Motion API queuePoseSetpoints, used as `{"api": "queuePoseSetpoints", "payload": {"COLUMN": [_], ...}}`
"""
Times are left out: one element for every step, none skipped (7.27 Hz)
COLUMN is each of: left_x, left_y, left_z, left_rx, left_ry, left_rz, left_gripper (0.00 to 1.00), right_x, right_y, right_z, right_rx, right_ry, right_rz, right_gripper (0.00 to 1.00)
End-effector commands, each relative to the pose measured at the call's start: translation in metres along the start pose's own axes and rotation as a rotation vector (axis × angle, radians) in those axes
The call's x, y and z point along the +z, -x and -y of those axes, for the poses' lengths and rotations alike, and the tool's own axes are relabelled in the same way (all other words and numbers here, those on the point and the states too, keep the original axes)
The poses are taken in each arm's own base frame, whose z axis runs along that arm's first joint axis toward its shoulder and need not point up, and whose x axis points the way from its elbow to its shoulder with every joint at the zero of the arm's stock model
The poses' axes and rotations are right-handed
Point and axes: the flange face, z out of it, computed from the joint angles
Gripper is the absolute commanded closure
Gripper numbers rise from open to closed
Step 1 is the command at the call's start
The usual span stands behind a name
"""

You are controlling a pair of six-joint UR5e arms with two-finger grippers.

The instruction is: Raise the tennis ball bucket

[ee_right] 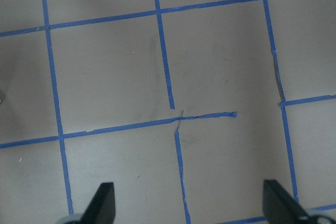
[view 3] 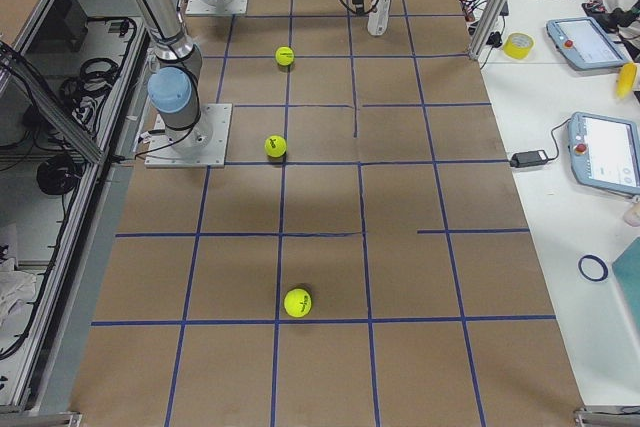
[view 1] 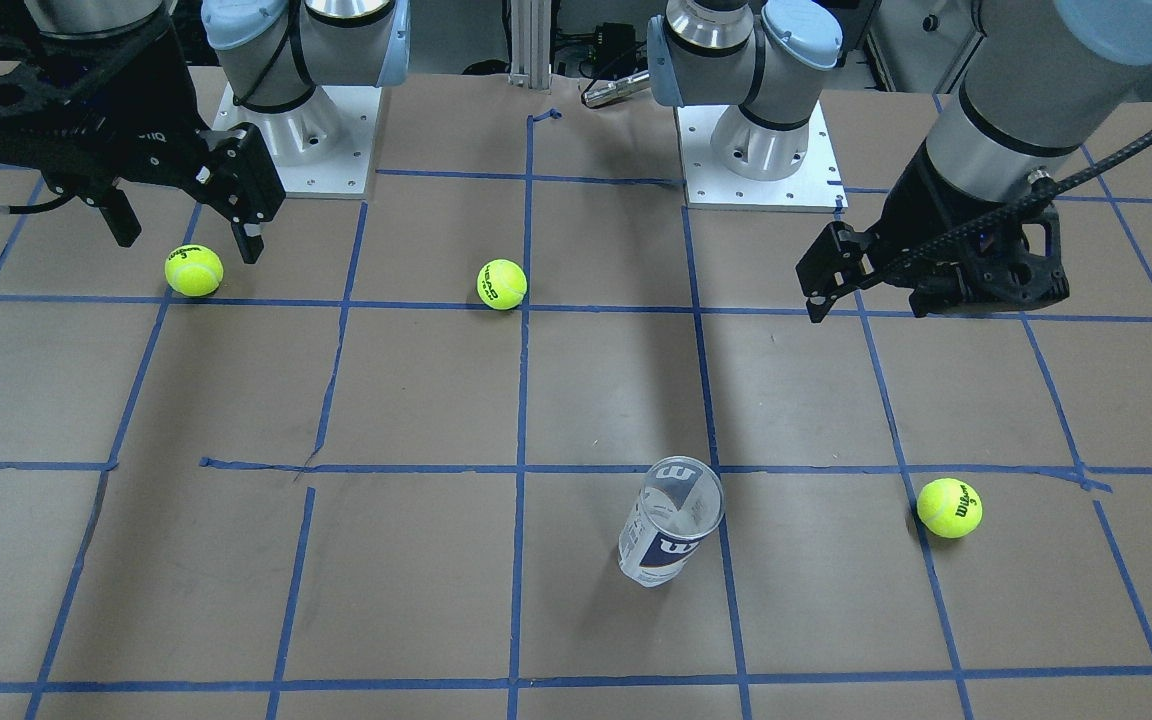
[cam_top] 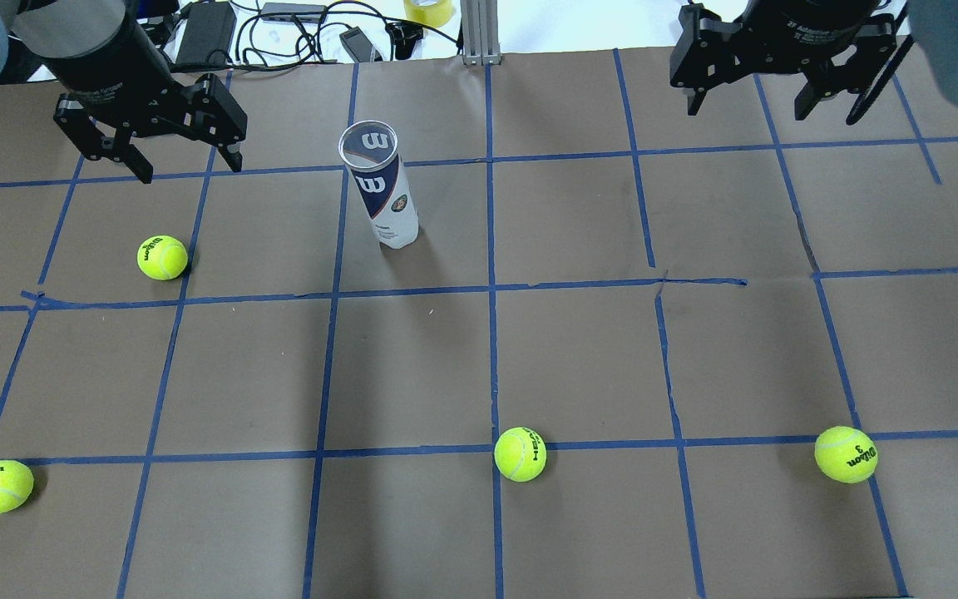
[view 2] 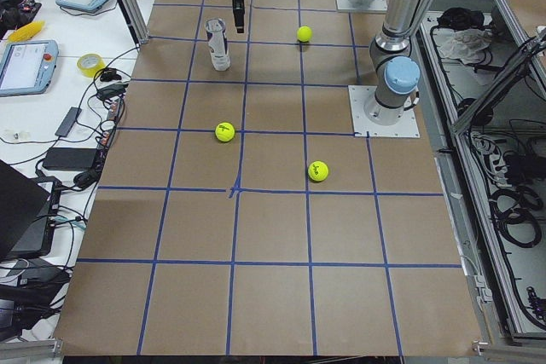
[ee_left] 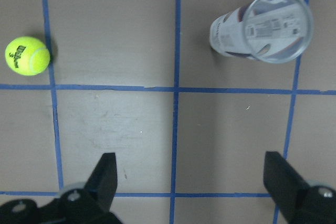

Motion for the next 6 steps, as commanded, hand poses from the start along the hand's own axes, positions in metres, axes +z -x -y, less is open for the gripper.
{"api": "queuePoseSetpoints", "payload": {"left_x": [-0.004,-0.008,-0.013,-0.015,-0.015,-0.015], "left_y": [0.001,0.001,0.0,0.0,0.001,0.002], "left_z": [-0.01,-0.013,-0.018,-0.02,-0.02,-0.02], "left_rx": [0.0,0.0,0.001,0.001,0.0,0.0], "left_ry": [-0.009,-0.015,-0.018,-0.02,-0.02,-0.02], "left_rz": [-0.005,-0.004,-0.002,-0.002,-0.002,0.003], "left_gripper": [0.0,0.0,0.0,0.0,0.0,0.0], "right_x": [-0.015,-0.012,-0.011,-0.01,-0.012,-0.012], "right_y": [-0.003,-0.001,-0.001,-0.003,-0.003,0.001], "right_z": [-0.018,-0.017,-0.015,-0.014,-0.015,-0.015], "right_rx": [-0.092,-0.094,-0.089,-0.089,-0.086,-0.082], "right_ry": [0.059,0.064,0.062,0.063,0.059,0.057], "right_rz": [0.001,0.005,0.007,0.002,0.007,0.027], "right_gripper": [0.0,0.0,0.0,0.0,0.0,0.0]}}
